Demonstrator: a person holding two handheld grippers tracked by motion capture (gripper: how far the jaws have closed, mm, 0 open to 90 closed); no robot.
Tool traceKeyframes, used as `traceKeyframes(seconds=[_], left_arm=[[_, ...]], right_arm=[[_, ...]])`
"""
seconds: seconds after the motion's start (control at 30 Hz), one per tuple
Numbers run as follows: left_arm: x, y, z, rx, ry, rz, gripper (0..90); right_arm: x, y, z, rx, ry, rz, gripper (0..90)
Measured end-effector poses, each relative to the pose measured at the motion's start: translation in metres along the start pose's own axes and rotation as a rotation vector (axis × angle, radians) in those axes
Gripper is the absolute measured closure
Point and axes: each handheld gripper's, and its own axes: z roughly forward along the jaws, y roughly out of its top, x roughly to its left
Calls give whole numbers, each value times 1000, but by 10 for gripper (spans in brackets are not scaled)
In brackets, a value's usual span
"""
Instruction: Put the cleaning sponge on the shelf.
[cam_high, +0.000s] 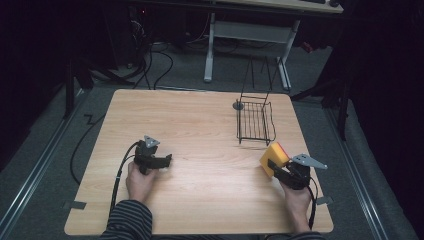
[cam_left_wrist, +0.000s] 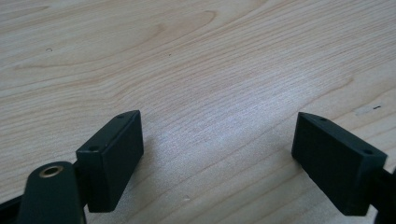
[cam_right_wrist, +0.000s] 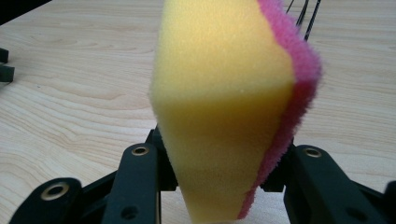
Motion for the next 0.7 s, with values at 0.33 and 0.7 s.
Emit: traceKeyframes(seconds=[0.33, 0.7], left_arm=[[0, 0, 0, 0, -2, -1, 173], [0, 0, 0, 0, -3, -1, 173]], right_arm=[[5, 14, -11, -20, 10, -29, 600], [7, 37, -14, -22, 41, -42, 602]])
